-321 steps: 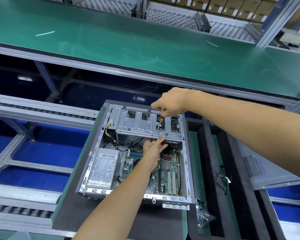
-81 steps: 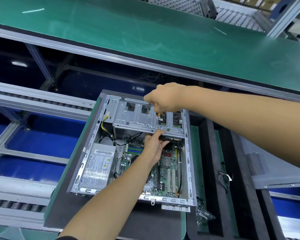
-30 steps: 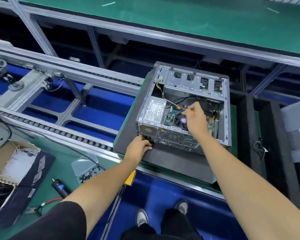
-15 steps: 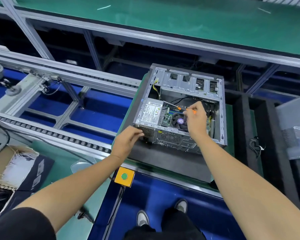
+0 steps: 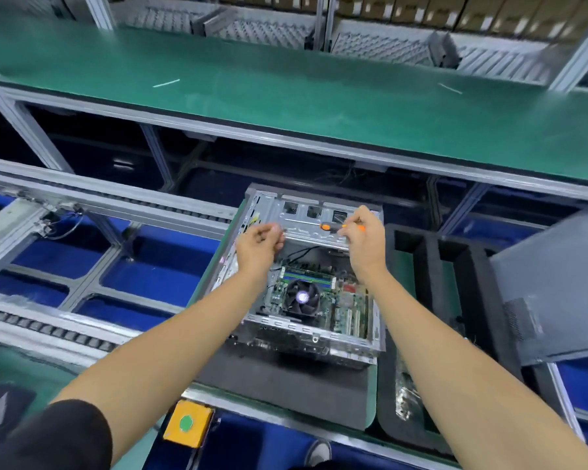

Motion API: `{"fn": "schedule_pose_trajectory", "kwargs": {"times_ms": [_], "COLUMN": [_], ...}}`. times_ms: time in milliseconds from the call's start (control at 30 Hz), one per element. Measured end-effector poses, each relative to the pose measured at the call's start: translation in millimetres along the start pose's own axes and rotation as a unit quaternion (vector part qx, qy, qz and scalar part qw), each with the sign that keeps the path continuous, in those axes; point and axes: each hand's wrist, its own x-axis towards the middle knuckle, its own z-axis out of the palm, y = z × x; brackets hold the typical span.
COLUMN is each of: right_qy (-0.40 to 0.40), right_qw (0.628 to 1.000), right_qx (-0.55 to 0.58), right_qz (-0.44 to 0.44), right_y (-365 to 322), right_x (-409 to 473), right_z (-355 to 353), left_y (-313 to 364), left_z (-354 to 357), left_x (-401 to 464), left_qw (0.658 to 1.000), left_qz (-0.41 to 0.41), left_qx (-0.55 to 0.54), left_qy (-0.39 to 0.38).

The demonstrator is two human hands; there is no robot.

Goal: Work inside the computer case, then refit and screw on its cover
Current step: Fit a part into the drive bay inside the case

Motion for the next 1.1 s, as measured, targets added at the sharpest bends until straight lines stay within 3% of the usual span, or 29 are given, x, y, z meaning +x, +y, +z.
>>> {"fn": "schedule_pose_trajectory", "kwargs": {"times_ms": [267,767,933,1100], "right_qy": [-0.041,-0.035,-0.031,-0.043], "right_qw": [0.998,0.998,0.998,0.994], "right_qx": [-0.039,-0.061,-0.051,-0.104], "right_qz": [-0.033,-0.003,0.005,0.002], "right_y": [3,6,4,2], "right_x": [54,112,128,138], "right_z": [-40,-89,-90,-96], "left_y": [-7,-2,-8,-4], "left_z": [66,119,116,115], "left_x": [32,65,81,99], "left_qw": [0.992,0.977,0.98,0.968], "left_qz": [-0.059,-0.077,-0.093,-0.004], "left_qx": [-0.107,-0.139,-0.054,0.133], "left_qy": [-0.029,-0.141,-0.165,-0.214]}}
